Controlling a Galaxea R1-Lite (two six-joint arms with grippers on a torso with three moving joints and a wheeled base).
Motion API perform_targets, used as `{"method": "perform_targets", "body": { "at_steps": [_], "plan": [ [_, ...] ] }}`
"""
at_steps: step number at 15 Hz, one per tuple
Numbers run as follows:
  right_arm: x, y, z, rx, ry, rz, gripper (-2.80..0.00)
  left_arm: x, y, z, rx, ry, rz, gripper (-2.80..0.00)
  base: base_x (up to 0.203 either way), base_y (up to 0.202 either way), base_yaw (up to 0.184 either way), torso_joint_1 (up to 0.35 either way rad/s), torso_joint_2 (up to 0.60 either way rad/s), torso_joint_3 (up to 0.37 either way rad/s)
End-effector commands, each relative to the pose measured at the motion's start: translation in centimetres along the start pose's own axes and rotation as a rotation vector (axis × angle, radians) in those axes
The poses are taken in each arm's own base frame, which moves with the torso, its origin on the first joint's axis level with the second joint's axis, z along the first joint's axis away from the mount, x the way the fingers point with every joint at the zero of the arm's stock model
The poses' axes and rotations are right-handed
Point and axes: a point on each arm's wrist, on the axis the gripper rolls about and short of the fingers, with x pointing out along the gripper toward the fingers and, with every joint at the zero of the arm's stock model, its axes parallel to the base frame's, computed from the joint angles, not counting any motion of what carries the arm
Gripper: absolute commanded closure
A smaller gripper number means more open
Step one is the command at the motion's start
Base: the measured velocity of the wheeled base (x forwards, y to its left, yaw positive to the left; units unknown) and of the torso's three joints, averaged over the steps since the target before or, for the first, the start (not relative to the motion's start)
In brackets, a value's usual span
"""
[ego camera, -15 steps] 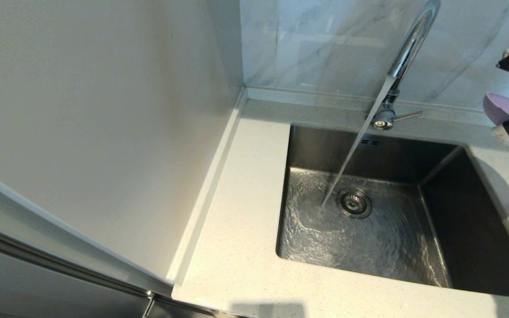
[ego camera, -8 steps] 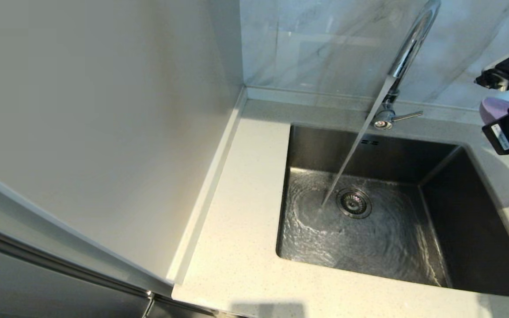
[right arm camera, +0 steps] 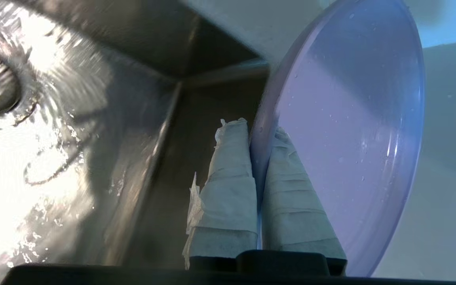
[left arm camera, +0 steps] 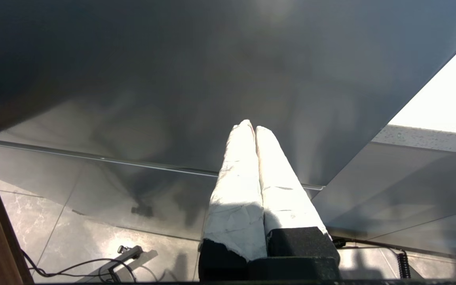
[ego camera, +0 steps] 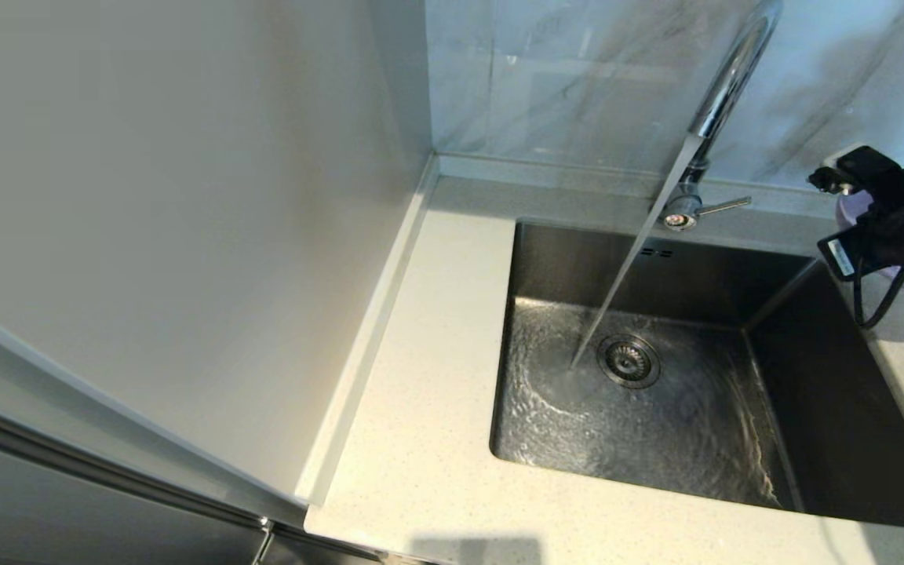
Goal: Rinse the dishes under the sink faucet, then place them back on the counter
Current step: Place the plate on the table
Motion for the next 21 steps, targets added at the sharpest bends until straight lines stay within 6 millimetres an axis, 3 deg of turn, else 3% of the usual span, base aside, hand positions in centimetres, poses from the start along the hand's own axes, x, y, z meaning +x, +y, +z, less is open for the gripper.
{"method": "perform_targets", "body": {
  "at_steps": [1, 7, 21],
  "plan": [
    [2.7, 0.2, -1.7, -0.031, 0.009, -0.038, 0.00, 0.0, 0.0, 0.0, 0.000, 0.000, 0.000, 0.00, 0.000, 0.000, 0.000, 0.000, 0.00, 0.000],
    [5.3, -0.8, -4.6, -0.041, 0.066, -0.083, 0.00, 0.0, 0.0, 0.0, 0.000, 0.000, 0.001, 0.00, 0.000, 0.000, 0.000, 0.000, 0.00, 0.000],
    [6.8, -0.2, -6.0, -0.073, 0.085, -0.012, 0.00, 0.0, 0.0, 0.0, 0.000, 0.000, -0.001, 0.00, 0.000, 0.000, 0.000, 0.000, 0.00, 0.000]
  ]
}}
